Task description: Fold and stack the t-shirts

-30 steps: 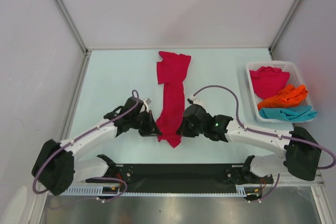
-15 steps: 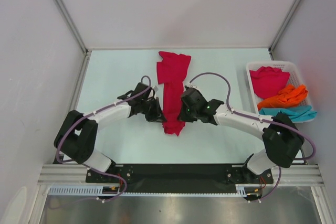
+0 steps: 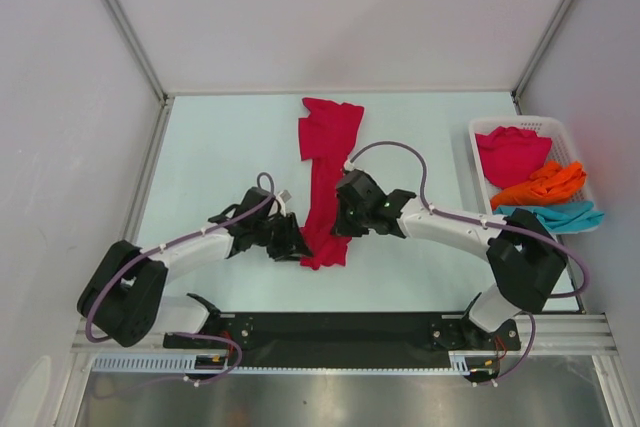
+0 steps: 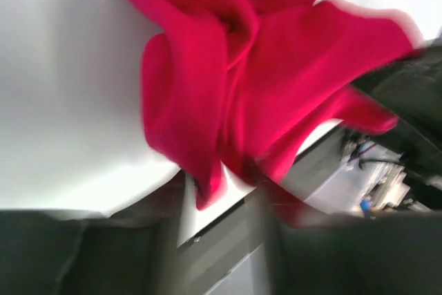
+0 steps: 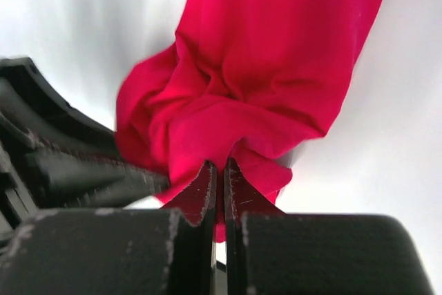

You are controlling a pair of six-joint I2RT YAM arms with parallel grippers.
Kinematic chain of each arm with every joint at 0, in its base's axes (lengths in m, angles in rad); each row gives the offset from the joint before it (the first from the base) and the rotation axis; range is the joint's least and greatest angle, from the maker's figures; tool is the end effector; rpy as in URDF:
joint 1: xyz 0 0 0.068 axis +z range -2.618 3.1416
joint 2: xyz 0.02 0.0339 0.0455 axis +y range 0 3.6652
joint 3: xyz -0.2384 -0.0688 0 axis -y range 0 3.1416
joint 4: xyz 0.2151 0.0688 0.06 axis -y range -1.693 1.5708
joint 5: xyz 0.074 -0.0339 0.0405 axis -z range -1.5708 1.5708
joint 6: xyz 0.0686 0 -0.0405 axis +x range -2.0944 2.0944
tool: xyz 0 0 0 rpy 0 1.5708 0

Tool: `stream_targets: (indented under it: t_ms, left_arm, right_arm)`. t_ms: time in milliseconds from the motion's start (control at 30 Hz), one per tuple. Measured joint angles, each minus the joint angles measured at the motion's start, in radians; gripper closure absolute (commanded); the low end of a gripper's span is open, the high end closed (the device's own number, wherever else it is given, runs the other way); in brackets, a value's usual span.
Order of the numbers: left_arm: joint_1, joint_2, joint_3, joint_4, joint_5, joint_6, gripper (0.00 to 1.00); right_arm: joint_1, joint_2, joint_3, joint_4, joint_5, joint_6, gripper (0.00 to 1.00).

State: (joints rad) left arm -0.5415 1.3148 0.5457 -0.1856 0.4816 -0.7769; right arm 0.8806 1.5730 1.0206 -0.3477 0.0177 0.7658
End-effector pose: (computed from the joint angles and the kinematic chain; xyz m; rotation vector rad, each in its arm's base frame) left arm 0.1840 -0.1477 0.1276 -0.1094 2.7521 -1.0682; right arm 0.2071 0.2489 0.1784 -0.1410 2.5942 0.6484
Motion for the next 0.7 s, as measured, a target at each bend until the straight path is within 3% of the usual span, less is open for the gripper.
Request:
stream_targets:
  t_ms: [67, 167, 700]
  left_arm:
    - [-0.001, -0.007, -0.018, -0.005, -0.002, 0.000, 0.19]
    - [-0.002, -0.008, -0.042, -0.011, -0.005, -0.007, 0.13]
    - [-0.013, 0.057, -0.060, 0.147, 0.056, -0.071, 0.12]
  right_arm:
    - [-0.006, 0.013, 0.016, 0.000, 0.004, -0.004, 1.00]
    - [-0.019, 0.032, 0.046, 0.000, 0.010, -0.013, 1.00]
    - [-0.037, 0.073, 0.149, -0.030, 0.027, -0.043, 1.00]
